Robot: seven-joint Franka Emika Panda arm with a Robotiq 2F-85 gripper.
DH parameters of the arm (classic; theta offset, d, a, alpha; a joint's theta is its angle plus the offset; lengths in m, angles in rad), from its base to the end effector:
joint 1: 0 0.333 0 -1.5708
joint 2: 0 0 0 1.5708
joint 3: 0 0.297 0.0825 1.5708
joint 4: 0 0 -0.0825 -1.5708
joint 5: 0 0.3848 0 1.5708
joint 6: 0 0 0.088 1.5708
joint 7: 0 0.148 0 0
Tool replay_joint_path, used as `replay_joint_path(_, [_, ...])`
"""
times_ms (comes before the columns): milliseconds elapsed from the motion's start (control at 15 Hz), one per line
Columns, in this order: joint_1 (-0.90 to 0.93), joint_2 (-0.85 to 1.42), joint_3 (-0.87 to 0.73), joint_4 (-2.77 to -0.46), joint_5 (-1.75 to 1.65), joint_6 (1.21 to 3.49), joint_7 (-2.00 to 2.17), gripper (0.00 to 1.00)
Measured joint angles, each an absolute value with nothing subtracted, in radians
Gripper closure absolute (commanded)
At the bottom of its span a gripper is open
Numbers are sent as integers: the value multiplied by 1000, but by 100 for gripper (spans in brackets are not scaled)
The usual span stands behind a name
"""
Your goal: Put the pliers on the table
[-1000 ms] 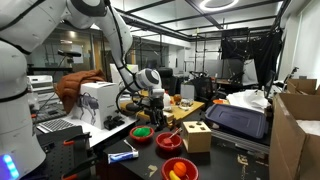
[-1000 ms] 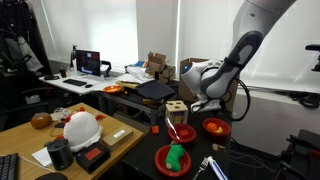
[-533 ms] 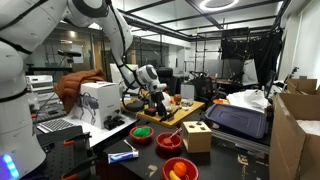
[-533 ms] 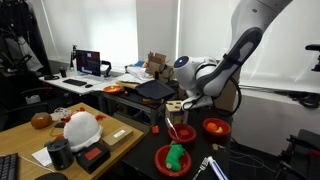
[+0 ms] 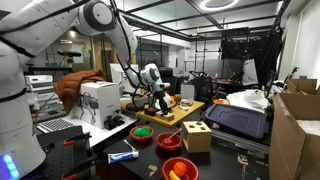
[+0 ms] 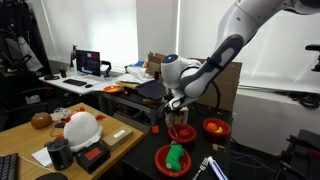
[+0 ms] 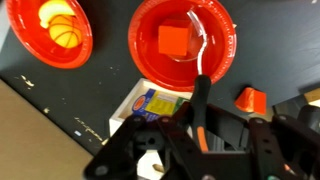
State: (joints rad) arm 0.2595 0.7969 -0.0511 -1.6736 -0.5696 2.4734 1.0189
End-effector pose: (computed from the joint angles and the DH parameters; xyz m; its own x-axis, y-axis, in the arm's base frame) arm 0.6535 0.1270 0.0870 0.9199 -0.2889 0.2651 -0.3580 -0.8945 0.2678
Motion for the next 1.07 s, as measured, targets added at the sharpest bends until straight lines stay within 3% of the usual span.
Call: replay_joint_path(1067, [274, 1273, 21, -1083, -169, 2428, 257, 95])
